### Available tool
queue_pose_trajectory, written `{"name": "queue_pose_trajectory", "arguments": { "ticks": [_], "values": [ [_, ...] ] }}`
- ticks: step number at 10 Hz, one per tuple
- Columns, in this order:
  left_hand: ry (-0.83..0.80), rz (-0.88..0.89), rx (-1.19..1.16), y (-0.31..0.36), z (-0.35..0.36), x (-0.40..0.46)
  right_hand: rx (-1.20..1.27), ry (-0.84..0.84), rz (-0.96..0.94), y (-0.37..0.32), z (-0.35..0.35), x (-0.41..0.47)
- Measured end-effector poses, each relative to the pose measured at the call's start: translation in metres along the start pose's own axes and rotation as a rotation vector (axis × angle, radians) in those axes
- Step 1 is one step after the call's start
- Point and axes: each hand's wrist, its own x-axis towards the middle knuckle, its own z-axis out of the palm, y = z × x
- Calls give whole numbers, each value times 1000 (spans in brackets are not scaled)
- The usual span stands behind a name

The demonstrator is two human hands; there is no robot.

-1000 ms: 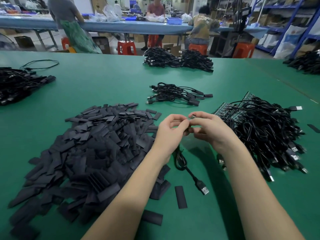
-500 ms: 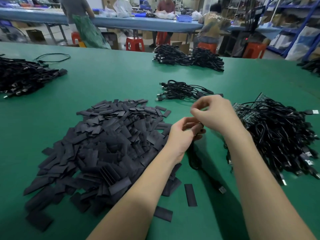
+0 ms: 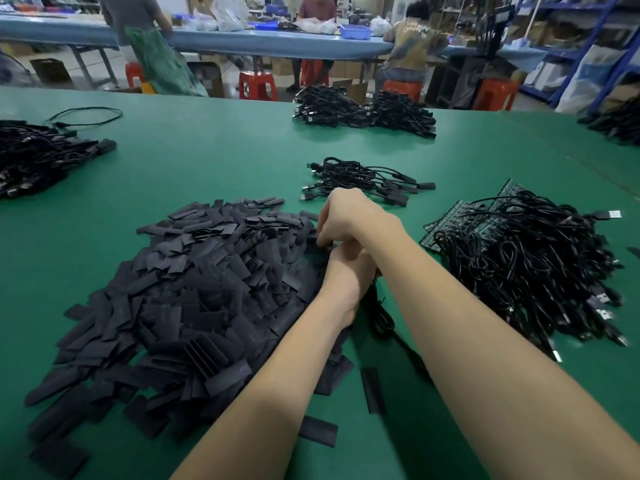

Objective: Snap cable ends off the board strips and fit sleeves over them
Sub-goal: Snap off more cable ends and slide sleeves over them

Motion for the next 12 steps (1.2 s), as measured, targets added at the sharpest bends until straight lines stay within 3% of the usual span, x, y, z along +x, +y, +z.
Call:
{"name": "queue_pose_trajectory", "arguments": {
  "ticks": [2, 4, 5, 6, 9, 12],
  "values": [
    [29, 118, 27, -2, -2, 5, 132, 58, -93, 5, -7, -10],
    [47, 114, -165, 2, 4, 11, 567, 441, 12, 45, -24, -37],
    [22, 99, -198, 5, 5, 10, 891, 452, 75, 75, -13, -58],
    [-31, 110, -216, 4, 2, 9, 1174, 357, 48, 97, -5, -75],
    [-267, 35, -463, 11, -1, 4, 1545, 224, -131, 115, -13, -85],
    [-331, -78, -518, 19, -1, -3, 1627, 202, -187, 119, -13, -88]
  ]
}}
